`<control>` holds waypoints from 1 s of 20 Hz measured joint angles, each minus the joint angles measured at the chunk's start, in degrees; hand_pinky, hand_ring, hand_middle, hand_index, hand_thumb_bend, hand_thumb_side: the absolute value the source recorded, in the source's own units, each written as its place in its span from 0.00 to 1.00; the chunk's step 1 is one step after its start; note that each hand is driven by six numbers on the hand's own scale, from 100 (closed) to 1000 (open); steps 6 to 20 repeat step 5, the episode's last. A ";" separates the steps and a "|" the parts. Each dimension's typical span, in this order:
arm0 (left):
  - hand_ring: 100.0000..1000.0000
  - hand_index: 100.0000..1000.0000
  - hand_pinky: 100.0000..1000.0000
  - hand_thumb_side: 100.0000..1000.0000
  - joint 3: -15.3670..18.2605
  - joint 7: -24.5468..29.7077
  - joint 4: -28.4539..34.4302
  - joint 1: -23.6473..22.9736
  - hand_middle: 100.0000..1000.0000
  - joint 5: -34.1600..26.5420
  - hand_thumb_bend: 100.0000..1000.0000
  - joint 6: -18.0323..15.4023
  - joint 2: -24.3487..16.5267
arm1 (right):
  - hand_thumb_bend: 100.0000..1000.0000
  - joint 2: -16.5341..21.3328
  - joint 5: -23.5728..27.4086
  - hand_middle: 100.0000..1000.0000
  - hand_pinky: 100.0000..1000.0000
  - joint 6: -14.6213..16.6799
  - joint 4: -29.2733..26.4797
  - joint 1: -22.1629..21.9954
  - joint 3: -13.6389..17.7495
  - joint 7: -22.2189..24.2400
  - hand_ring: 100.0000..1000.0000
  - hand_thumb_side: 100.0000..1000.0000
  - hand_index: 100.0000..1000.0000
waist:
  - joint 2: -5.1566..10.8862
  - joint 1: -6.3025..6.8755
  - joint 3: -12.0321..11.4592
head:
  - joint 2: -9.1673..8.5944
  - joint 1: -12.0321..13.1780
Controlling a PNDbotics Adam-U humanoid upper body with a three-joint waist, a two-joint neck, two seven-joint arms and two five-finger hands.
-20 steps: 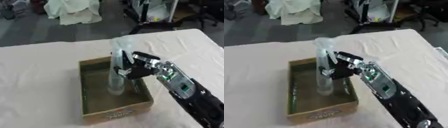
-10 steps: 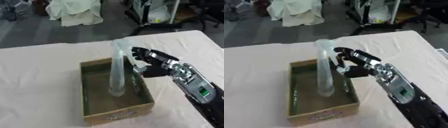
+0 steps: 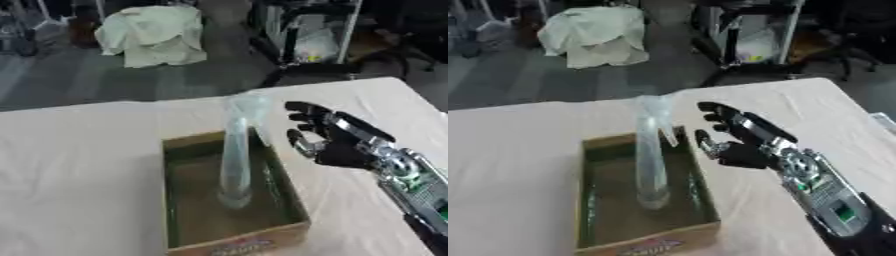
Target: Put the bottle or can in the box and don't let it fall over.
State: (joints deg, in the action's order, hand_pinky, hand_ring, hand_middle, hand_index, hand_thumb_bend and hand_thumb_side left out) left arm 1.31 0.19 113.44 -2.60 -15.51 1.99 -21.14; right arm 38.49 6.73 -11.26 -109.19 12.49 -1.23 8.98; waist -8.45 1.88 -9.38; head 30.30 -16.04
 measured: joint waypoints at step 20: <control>0.87 0.76 1.00 0.84 0.00 -0.05 0.00 0.00 0.99 -0.02 0.00 0.37 0.00 | 0.00 0.84 3.70 1.00 0.94 1.04 -2.01 -2.49 3.08 -5.98 0.99 0.38 0.96 | 0.84 -0.74 0.24 | -0.25 0.07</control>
